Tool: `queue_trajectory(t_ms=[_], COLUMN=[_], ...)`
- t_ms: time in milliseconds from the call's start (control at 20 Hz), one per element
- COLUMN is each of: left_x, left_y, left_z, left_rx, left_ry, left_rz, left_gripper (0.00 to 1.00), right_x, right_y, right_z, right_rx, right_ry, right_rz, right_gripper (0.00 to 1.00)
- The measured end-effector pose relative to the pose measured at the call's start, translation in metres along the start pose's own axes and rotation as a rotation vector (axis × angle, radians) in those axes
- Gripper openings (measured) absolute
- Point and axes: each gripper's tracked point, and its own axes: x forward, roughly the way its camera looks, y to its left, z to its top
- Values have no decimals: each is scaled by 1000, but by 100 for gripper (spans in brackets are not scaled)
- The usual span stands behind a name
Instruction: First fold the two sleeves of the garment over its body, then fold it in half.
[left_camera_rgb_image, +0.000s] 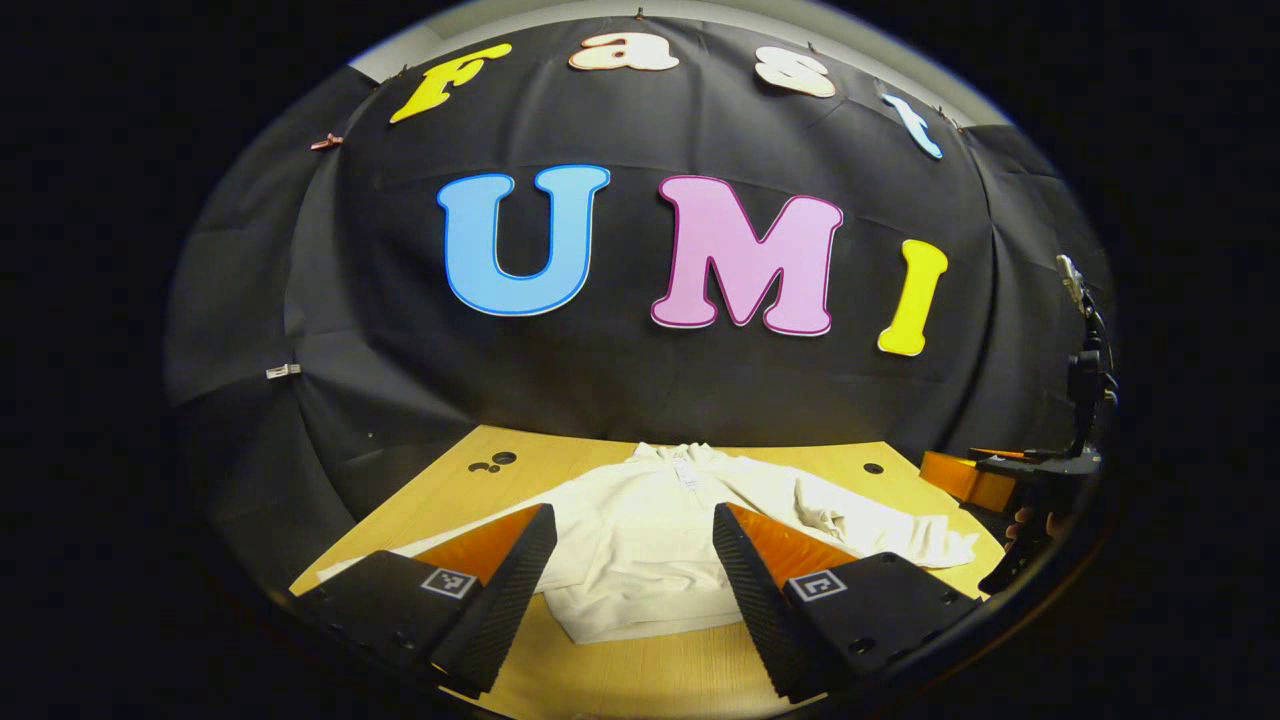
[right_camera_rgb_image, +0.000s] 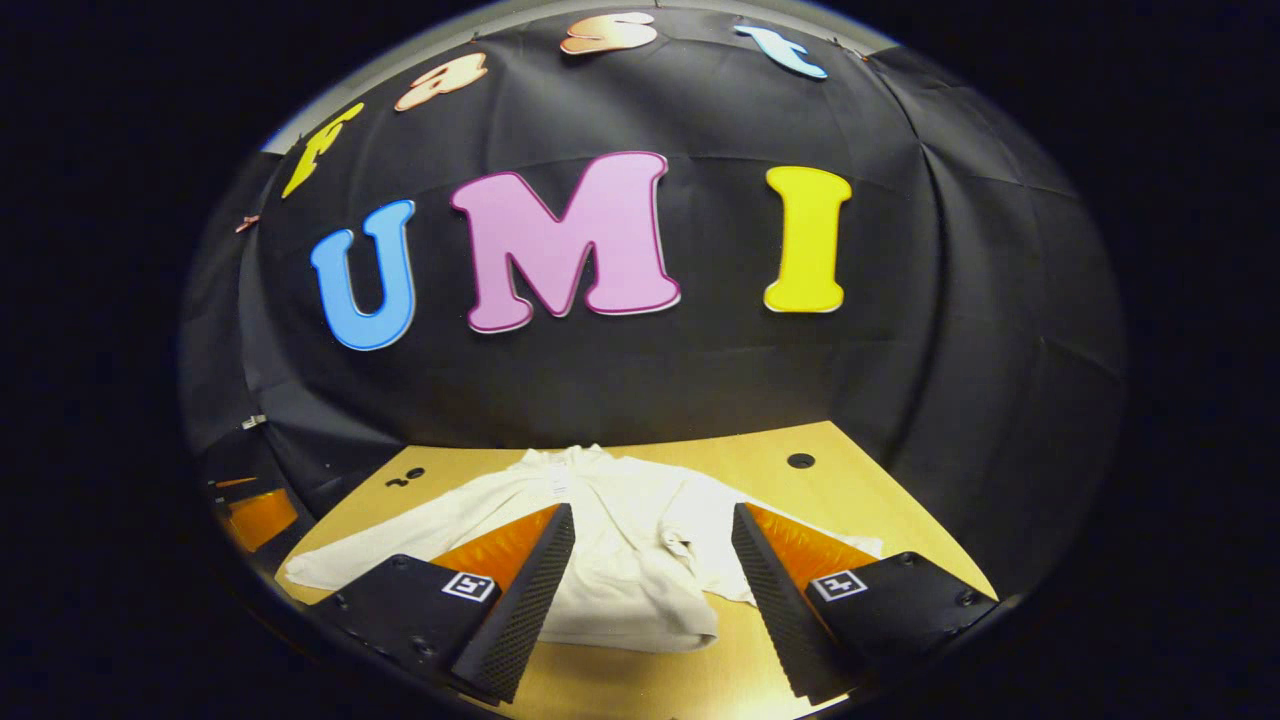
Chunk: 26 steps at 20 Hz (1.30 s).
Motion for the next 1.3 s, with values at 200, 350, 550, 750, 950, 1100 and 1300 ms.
queue_trajectory(t_ms=[200, 350, 550, 750, 950, 1100, 1300], left_x=[2, 2, 1, 1, 1, 1, 2], left_y=[-6, -11, -23, -36, -50, -59, -66], left_z=[-8, -16, -22, -31, -38, -49, -54], left_rx=[-11, 0, -3, 13, 36, 37, 75], left_ry=[24, 43, 58, 80, 95, 135, 153], left_rz=[6, 15, 14, 17, 1, -9, -14], left_gripper=[98, 97, 98, 97, 98, 98, 98], right_x=[14, 23, 27, 25, 25, 25, 34], right_y=[-63, -108, -155, -200, -238, -256, -272], right_z=[-22, -41, -67, -107, -142, -165, -192], right_rx=[32, 38, 70, 139, 182, 211, 272], right_ry=[86, 155, 220, 325, 407, 466, 536], right_rz=[-121, -195, -244, -313, -374, -401, -429], right_gripper=[97, 98, 98, 98, 99, 99, 99])
